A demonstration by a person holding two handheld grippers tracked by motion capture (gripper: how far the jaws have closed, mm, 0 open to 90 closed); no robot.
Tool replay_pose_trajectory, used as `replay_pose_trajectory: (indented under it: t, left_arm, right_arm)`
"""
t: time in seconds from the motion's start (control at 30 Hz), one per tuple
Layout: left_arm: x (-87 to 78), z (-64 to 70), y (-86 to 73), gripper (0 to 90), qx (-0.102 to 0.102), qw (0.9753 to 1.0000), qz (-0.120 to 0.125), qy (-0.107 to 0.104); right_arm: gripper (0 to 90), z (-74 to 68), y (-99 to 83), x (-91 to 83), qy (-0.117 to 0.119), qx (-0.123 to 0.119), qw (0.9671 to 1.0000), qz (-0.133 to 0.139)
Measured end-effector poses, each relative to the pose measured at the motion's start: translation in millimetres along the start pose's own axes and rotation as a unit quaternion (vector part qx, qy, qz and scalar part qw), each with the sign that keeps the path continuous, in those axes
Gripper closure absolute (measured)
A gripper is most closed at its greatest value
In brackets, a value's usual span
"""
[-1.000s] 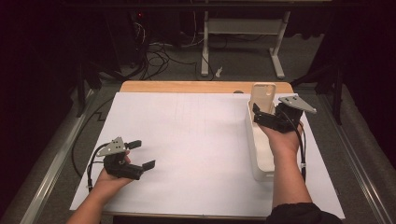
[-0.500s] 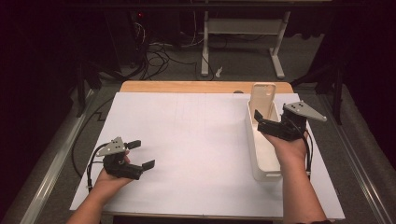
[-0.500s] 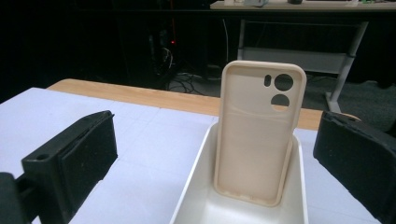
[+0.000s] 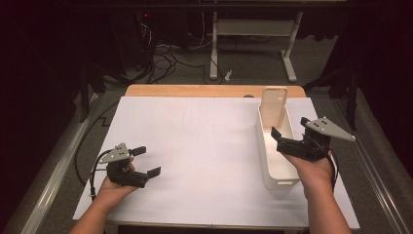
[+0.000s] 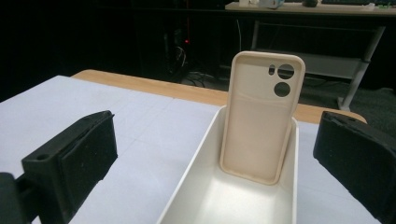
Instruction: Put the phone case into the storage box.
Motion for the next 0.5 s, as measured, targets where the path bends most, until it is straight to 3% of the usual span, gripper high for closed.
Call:
replay_pose_trajectory:
  t: [0.5]
  left_arm:
    - [-2.7, -2.2, 3.7, 0.6, -0.006, 0.9999, 0.008, 0.004]
  right_arm:
    - [0.1, 6.9, -31.5, -39.2, 0.022, -0.025, 0.9994, 0.013]
Point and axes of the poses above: each handheld gripper's, and its own axes: x roughly forward along the jaws, y roughly out of its top, z roughly to its right, the point moved 8 cm from there along x, roughly forward along the jaws, and after that the axes turned 10 degrees about x, right-handed, at the moved point
